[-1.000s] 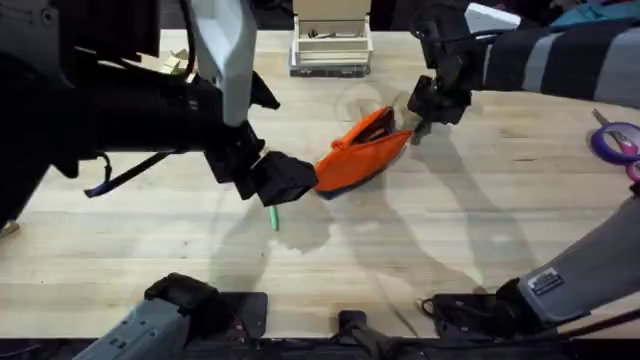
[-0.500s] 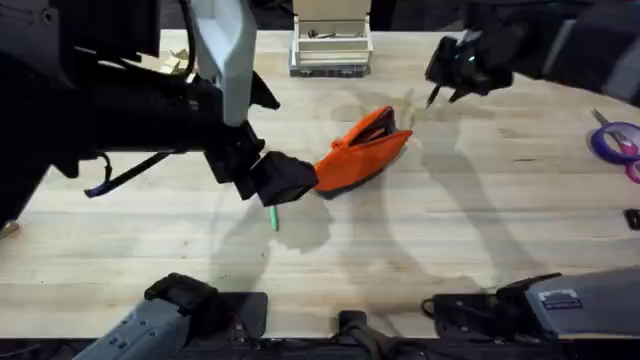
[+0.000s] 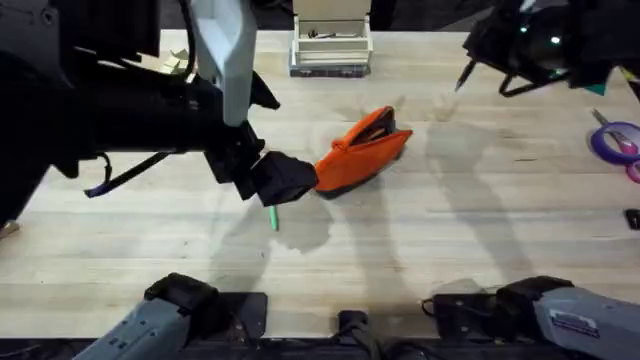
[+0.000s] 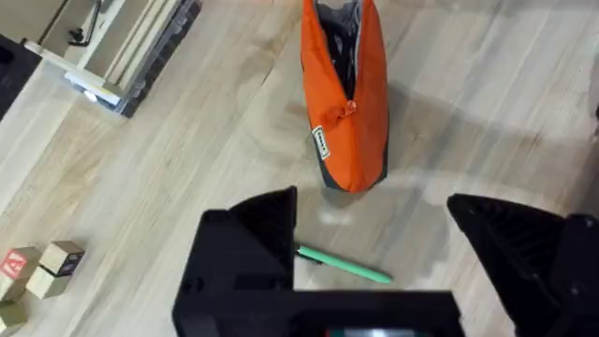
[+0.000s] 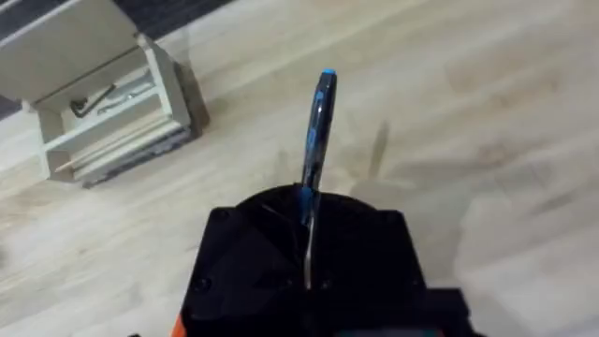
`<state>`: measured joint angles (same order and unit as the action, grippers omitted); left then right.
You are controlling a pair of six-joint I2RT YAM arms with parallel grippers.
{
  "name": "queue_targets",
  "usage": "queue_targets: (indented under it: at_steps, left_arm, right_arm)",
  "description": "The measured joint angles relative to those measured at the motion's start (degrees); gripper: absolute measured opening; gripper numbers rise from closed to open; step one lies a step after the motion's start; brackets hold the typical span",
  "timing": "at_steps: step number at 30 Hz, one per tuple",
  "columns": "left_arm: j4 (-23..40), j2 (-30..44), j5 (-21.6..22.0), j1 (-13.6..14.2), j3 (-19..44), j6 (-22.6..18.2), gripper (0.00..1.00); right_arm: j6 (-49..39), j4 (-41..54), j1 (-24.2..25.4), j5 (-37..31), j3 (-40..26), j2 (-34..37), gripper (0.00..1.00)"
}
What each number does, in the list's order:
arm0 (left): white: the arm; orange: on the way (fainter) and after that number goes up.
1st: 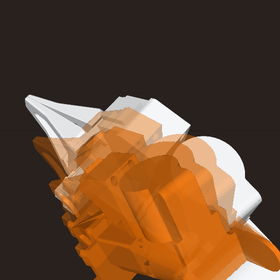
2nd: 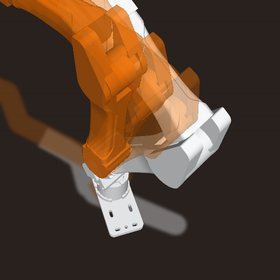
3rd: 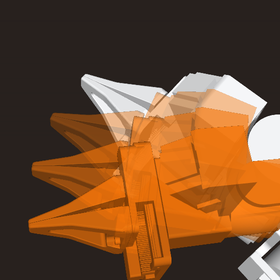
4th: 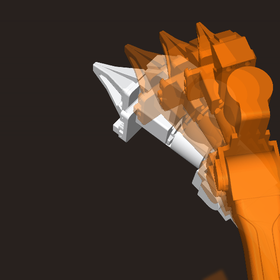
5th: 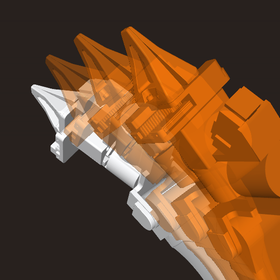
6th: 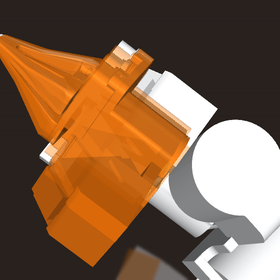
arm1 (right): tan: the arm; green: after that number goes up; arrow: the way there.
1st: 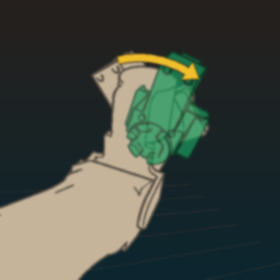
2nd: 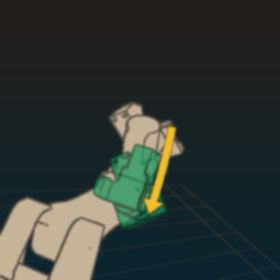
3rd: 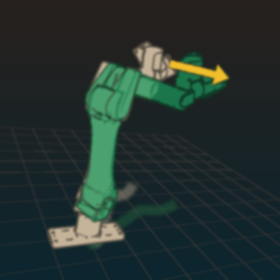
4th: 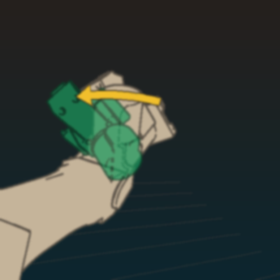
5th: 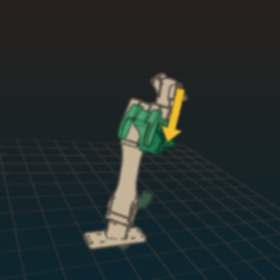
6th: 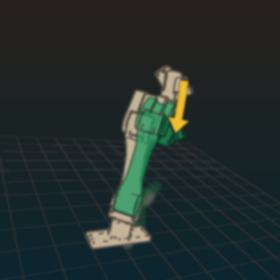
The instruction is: Unzip the bag, pick up the pens from the table one at a time and place them inside, then zip the bag closed.
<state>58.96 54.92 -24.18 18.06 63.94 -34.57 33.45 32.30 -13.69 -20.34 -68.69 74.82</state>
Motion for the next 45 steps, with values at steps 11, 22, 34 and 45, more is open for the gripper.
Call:
queue_targets:
  at_steps: [11,22,34,45]
  left_arm:
    - [0.0,0.0,0.0,0.0,0.0,0.0,0.993]
    - [0.0,0.0,0.0,0.0,0.0,0.0,0.993]
    - [0.0,0.0,0.0,0.0,0.0,0.0,0.993]
    - [0.41,0.0,0.0,0.0,0.0,0.0,0.993]
  right_arm:
    - [14.79,11.69,-0.02,7.76,0.0,-6.13,0.032]
    - [23.35,12.86,-0.02,18.85,0.0,-6.09,0.032]
    - [24.97,13.17,-0.02,20.43,0.0,-6.09,0.034]
    - [31.13,10.13,-2.83,18.1,2.81,-3.65,0.036]
